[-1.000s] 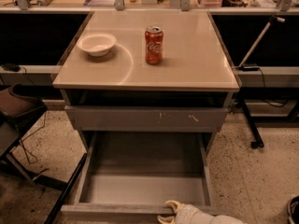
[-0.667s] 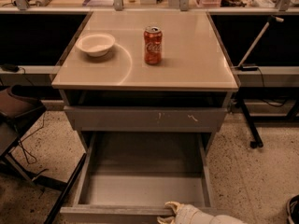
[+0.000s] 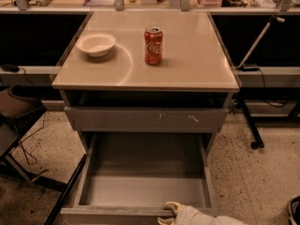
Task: Open middle drawer
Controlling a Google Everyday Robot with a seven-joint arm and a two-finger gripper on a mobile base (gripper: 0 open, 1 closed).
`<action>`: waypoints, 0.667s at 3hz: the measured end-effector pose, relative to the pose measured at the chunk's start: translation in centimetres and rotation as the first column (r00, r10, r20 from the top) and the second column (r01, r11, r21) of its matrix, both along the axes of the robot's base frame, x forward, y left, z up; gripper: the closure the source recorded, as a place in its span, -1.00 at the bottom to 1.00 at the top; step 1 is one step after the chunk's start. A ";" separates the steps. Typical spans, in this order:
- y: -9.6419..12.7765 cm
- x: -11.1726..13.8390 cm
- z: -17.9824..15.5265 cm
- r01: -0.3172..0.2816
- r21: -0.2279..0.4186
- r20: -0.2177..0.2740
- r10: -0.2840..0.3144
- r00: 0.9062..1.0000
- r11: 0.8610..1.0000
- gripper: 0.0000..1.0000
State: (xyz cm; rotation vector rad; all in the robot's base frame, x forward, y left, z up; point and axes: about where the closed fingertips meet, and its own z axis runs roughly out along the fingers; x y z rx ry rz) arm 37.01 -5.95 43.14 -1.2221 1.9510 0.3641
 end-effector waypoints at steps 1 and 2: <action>0.0 0.0 0.0 0.000 0.000 0.000 0.000 1.000 1.000 -0.78; 0.0 0.0 0.0 0.000 0.000 0.000 0.000 1.000 1.000 -1.00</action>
Offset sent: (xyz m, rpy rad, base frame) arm 0.0000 0.0000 0.0000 0.0000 0.0000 0.0000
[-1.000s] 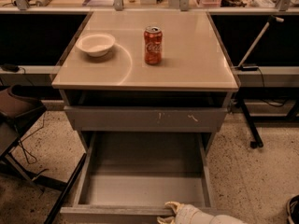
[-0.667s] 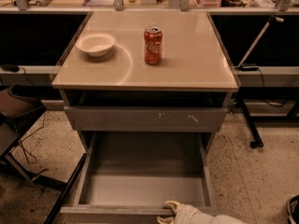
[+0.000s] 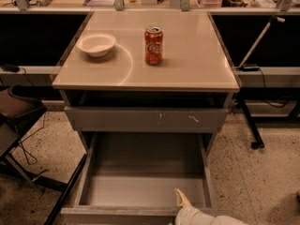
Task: Open middle drawer
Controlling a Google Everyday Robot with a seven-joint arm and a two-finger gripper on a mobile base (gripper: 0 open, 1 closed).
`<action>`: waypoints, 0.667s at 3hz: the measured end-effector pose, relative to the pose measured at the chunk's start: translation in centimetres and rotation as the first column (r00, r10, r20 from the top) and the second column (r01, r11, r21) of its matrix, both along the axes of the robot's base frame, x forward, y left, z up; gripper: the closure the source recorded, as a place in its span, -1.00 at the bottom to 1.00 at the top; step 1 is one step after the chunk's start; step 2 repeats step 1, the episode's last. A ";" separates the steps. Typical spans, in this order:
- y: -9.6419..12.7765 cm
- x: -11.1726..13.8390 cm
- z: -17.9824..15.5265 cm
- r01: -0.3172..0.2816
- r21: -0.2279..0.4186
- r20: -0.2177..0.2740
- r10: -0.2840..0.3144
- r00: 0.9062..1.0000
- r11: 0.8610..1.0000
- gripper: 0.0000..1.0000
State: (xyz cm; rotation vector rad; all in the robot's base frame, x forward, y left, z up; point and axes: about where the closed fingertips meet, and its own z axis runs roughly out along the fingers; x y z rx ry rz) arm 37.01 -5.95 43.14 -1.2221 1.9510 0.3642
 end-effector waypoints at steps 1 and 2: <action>0.0 0.0 0.0 0.000 0.000 0.000 0.000 1.000 1.000 -1.00; 0.0 0.0 0.0 0.000 0.000 0.000 0.000 1.000 1.000 -1.00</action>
Offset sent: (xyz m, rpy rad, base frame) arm 0.0000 0.0000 0.0000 0.0000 0.0000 0.0000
